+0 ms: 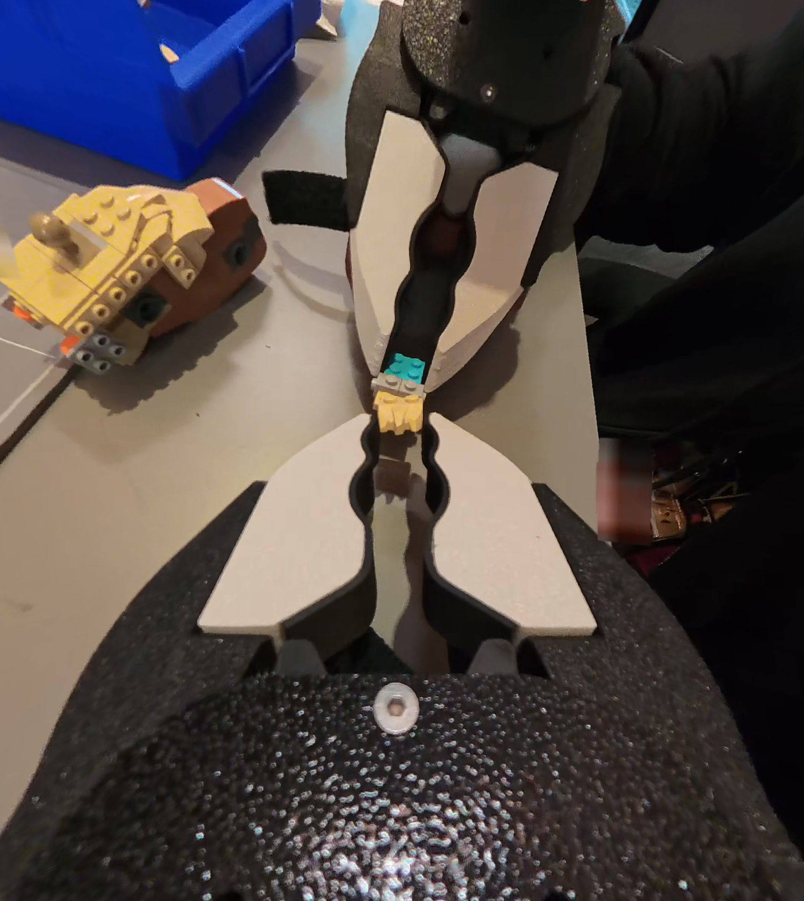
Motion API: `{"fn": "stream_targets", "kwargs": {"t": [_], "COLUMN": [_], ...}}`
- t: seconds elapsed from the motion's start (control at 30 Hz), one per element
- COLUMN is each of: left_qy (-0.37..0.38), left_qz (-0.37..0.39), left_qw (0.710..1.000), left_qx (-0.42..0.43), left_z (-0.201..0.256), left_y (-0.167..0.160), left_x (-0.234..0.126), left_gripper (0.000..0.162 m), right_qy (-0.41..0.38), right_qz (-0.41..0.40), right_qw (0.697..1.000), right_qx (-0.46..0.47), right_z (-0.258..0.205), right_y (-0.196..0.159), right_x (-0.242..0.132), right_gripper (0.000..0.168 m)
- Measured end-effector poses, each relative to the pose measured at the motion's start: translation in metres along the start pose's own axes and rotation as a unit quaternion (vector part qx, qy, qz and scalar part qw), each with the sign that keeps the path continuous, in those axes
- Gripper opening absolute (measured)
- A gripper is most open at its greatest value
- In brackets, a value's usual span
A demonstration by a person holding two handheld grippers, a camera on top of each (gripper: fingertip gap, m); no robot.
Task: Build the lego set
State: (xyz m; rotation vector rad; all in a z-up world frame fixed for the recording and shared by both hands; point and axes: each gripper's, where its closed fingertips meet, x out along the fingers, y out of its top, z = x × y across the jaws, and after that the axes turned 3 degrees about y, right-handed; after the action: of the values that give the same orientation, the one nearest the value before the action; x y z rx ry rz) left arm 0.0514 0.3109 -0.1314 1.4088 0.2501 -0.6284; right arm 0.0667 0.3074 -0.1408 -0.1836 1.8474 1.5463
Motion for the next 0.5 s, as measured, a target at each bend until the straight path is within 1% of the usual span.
{"fn": "stream_targets", "kwargs": {"t": [0.23, 0.5], "left_qy": [-0.004, -0.002], "left_qz": [0.023, 0.026], "left_qw": [0.999, 0.998], "left_qx": [0.041, 0.058], "left_z": [0.003, 0.005], "left_y": [0.006, 0.008], "left_x": [-0.002, -0.001], "left_gripper": [0.016, 0.016], "right_qy": [0.000, 0.013], "right_qz": [0.040, 0.078], "right_qw": [0.999, 0.997], "right_qx": [-0.011, 0.014], "right_z": [-0.004, -0.003], "right_y": [0.010, 0.017], "right_x": [-0.004, -0.011], "right_gripper": [0.016, 0.016]}}
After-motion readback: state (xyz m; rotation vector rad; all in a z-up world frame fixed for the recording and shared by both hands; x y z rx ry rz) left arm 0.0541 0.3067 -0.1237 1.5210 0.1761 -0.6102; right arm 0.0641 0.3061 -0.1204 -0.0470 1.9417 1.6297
